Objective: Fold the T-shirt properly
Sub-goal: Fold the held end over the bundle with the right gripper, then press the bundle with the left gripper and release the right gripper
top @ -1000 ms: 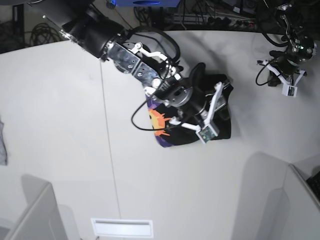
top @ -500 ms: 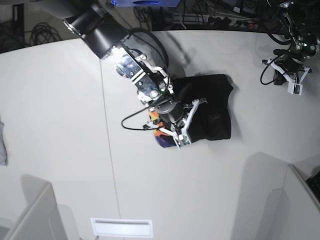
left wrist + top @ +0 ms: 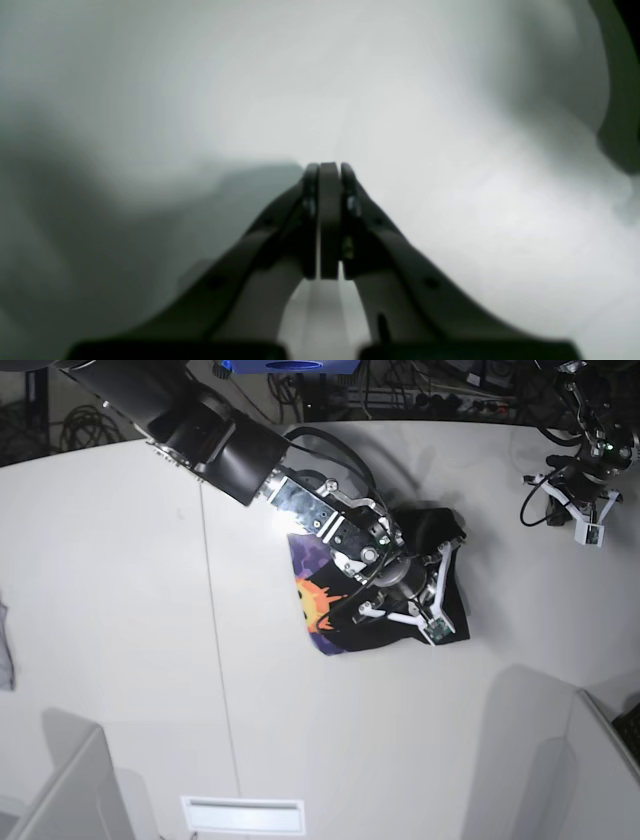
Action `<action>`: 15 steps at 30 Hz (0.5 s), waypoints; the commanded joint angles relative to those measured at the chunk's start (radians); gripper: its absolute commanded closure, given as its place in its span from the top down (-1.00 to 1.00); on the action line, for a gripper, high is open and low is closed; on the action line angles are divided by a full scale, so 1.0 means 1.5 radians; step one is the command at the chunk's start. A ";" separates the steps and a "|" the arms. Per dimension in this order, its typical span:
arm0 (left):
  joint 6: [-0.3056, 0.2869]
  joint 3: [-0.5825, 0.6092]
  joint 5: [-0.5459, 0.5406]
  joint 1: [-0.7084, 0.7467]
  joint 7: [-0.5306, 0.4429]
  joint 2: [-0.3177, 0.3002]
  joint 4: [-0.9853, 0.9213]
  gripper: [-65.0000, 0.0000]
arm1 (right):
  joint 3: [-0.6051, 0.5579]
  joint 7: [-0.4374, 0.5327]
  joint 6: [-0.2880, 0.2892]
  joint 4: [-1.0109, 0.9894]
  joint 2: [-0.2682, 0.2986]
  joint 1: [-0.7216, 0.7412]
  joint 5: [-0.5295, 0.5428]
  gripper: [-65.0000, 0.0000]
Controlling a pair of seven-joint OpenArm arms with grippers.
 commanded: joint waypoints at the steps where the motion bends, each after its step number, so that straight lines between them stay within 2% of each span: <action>1: -0.003 -0.003 -0.009 -0.004 -0.012 -0.011 0.011 -1.00 | -0.004 0.029 -0.005 0.011 -0.009 0.031 0.007 -1.00; 6: -0.003 0.001 -0.009 -0.006 -0.012 -0.008 0.014 -1.00 | -0.006 0.029 -0.005 0.062 -0.002 0.038 0.023 -1.00; 8: -0.003 0.001 -0.009 -0.008 -0.012 0.006 0.027 -1.00 | -0.003 0.010 -0.005 0.084 0.015 0.037 0.023 -1.00; 12: -0.003 0.014 -0.009 0.008 -0.012 0.044 0.113 -1.00 | 0.055 -0.035 -0.036 0.142 0.031 0.007 0.023 -1.00; 15: -0.003 0.022 -0.031 0.021 -0.010 0.066 0.186 -1.00 | 0.115 -0.042 -0.038 0.203 0.057 -0.030 0.023 -1.00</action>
